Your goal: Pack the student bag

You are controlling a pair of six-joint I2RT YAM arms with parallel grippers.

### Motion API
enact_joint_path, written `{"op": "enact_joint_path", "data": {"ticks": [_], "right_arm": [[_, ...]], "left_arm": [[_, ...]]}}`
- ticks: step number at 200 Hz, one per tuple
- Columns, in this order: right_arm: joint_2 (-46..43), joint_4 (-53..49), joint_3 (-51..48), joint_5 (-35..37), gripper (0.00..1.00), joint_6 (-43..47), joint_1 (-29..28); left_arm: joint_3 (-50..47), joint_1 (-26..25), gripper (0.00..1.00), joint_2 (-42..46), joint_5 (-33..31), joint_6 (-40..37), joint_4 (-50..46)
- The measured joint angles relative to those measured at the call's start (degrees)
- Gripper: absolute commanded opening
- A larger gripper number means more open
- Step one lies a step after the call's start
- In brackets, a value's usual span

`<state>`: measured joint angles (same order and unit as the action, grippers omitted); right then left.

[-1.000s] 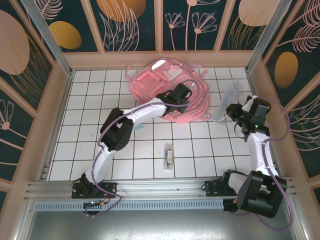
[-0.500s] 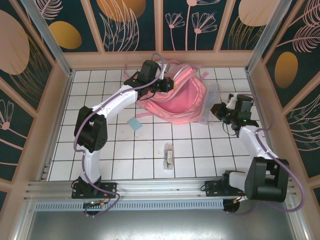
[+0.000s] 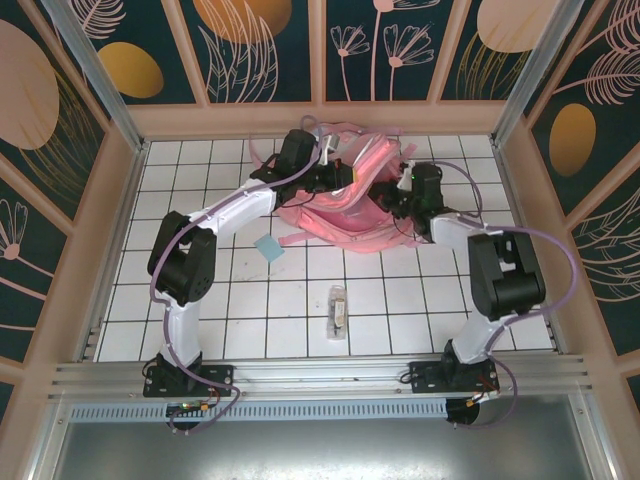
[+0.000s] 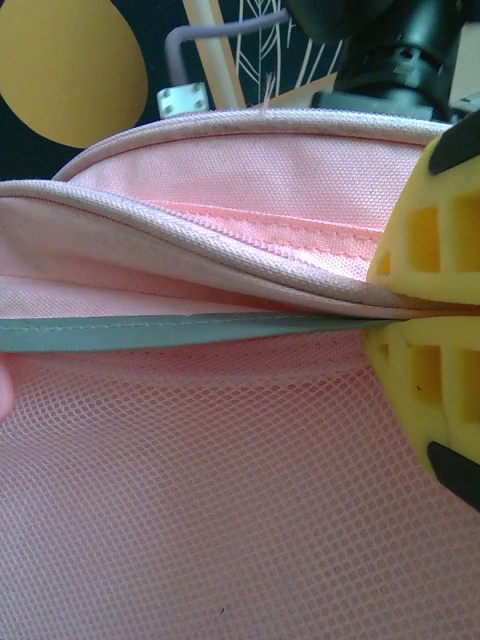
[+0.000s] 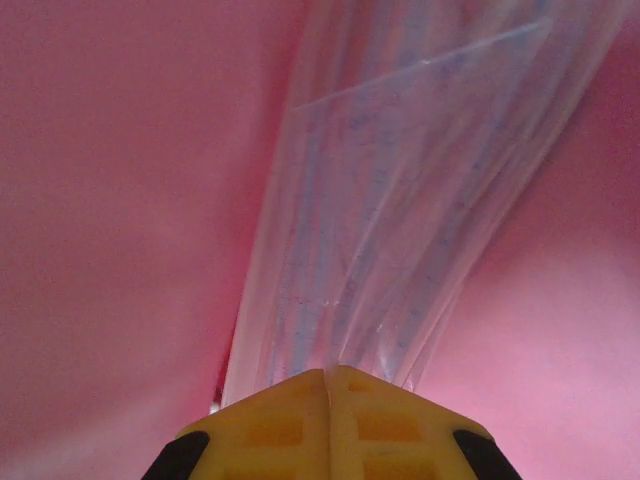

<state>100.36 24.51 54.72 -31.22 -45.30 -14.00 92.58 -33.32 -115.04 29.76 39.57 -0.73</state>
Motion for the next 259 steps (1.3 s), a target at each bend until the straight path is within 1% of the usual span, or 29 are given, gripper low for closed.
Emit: {"op": "enact_joint_path", "data": {"ticks": [52, 69, 84, 91, 110, 119, 125, 134, 167, 187, 203, 206, 214, 226, 235, 238, 242, 245, 259], "right_arm": [[15.6, 12.5, 9.2, -0.4, 0.00, -8.2, -3.0], [18.9, 15.4, 11.7, -0.4, 0.00, -10.3, -3.9], [19.8, 17.6, 12.5, -0.3, 0.00, -11.5, -4.4], [19.8, 18.1, 12.5, -0.4, 0.09, -12.1, -4.5], [19.2, 18.4, 11.6, -0.2, 0.40, -12.0, -4.4], [17.8, 16.7, 10.1, 0.5, 0.47, -11.2, -4.3], [16.5, 15.4, 9.1, 1.0, 0.51, -10.4, -4.2], [13.4, 12.2, 7.1, 2.3, 0.52, -9.2, -4.0], [-2.4, -2.6, 2.0, 7.6, 0.54, -1.6, -2.6], [-12.0, -11.2, 1.0, 11.5, 0.55, 3.6, -1.6], [-18.1, -17.8, 0.7, 14.6, 0.55, 7.1, -1.3], [-19.1, -19.0, 0.7, 15.0, 0.55, 7.7, -1.3], [-21.6, -21.9, 0.3, 16.2, 0.56, 9.2, -1.3], [-24.8, -25.2, -1.0, 17.1, 0.56, 10.8, -1.4], [-26.9, -27.2, -2.2, 17.6, 0.56, 11.5, -1.7], [-27.4, -27.9, -2.4, 17.7, 0.56, 11.7, -1.8], [-28.0, -28.5, -2.8, 17.8, 0.56, 11.8, -2.1], [-28.4, -29.0, -3.1, 17.9, 0.56, 11.8, -2.4], [-29.4, -29.9, -4.1, 18.3, 0.56, 11.8, -4.8]], "left_arm": [[-1.3, 0.0, 0.00, 1.6, 0.3, 3.5, 2.6], [-1.8, 0.0, 0.00, 2.0, 0.2, 4.1, 3.3], [-2.1, 0.0, 0.00, 2.3, 0.2, 4.5, 3.7], [-2.2, 0.0, 0.00, 2.3, 0.1, 4.6, 3.8], [-2.3, 0.0, 0.00, 2.4, -0.6, 4.7, 4.0], [-2.3, 0.0, 0.00, 2.4, -1.1, 4.7, 4.0], [-2.3, 0.0, 0.00, 2.4, -1.4, 4.7, 4.1], [-2.3, 0.0, 0.00, 2.4, -1.8, 4.9, 4.3], [-2.3, 0.3, 0.00, 2.4, -2.2, 6.2, 5.4], [-2.3, 0.4, 0.00, 2.0, -2.1, 7.1, 6.3], [-2.2, 0.4, 0.00, 1.2, -1.7, 8.0, 7.5], [-2.2, 0.4, 0.04, 1.0, -1.6, 8.1, 7.7], [-2.1, 0.4, 0.19, 0.5, -1.4, 8.5, 8.2], [-2.1, 0.4, 0.48, -0.1, -0.8, 9.2, 8.8], [-2.0, 0.4, 0.63, -0.4, -0.4, 9.6, 9.9], [-1.9, 0.4, 0.70, -0.5, -0.4, 9.7, 10.1], [-1.9, 0.4, 0.76, -0.5, -0.3, 9.9, 10.7], [-1.9, 0.4, 0.78, -0.5, -0.3, 10.0, 10.9], [-1.9, 0.4, 0.80, -0.4, -0.6, 10.2, 11.8]]}}
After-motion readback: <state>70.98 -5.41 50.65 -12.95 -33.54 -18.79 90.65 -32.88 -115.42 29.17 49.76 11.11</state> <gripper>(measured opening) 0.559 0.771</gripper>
